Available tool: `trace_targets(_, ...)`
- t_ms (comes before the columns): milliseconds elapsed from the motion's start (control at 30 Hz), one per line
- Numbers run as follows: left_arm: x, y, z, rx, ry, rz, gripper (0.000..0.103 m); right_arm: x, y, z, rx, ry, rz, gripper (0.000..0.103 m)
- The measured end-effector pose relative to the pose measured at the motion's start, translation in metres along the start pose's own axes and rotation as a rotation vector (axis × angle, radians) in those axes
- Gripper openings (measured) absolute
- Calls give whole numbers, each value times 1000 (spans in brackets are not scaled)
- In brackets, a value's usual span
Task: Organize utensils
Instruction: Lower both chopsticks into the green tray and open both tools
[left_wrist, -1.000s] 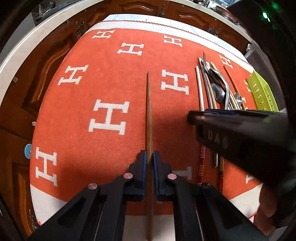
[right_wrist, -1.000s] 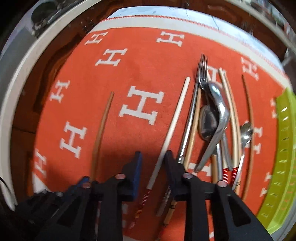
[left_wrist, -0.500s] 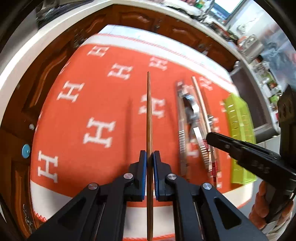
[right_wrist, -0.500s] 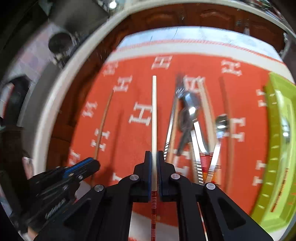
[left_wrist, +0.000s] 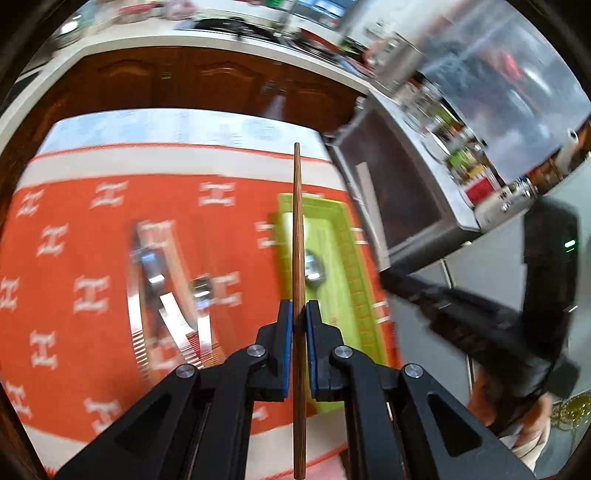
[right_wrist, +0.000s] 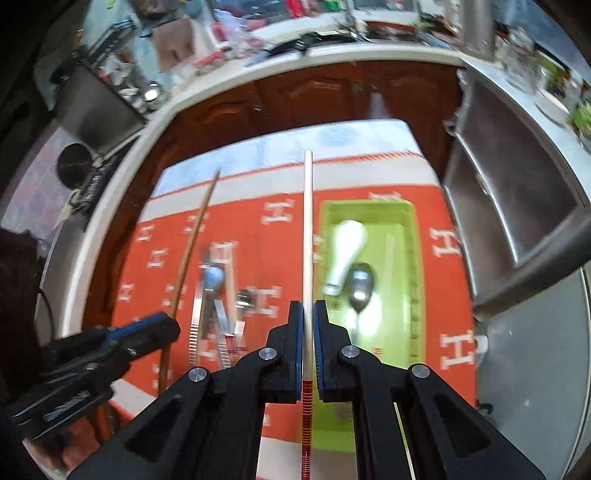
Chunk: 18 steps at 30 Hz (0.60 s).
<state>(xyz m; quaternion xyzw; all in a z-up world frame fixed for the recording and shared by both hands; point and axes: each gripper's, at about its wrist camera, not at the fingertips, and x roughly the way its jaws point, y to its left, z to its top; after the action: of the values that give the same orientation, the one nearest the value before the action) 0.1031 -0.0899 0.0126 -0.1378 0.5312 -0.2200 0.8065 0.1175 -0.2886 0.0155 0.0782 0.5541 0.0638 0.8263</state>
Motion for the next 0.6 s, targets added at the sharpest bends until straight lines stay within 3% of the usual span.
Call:
trace_targets(233, 76, -51, 6, 58, 74, -4, 5, 57, -75, -11, 119, 97, -8, 5)
trace_targets(467, 142, -43, -5, 59, 167, 51, 5, 94, -98, -18, 128, 139, -30, 6)
trace_targets(600, 154, -36, -8, 43, 198, 74, 19, 112, -104, -15, 121, 125, -65, 8)
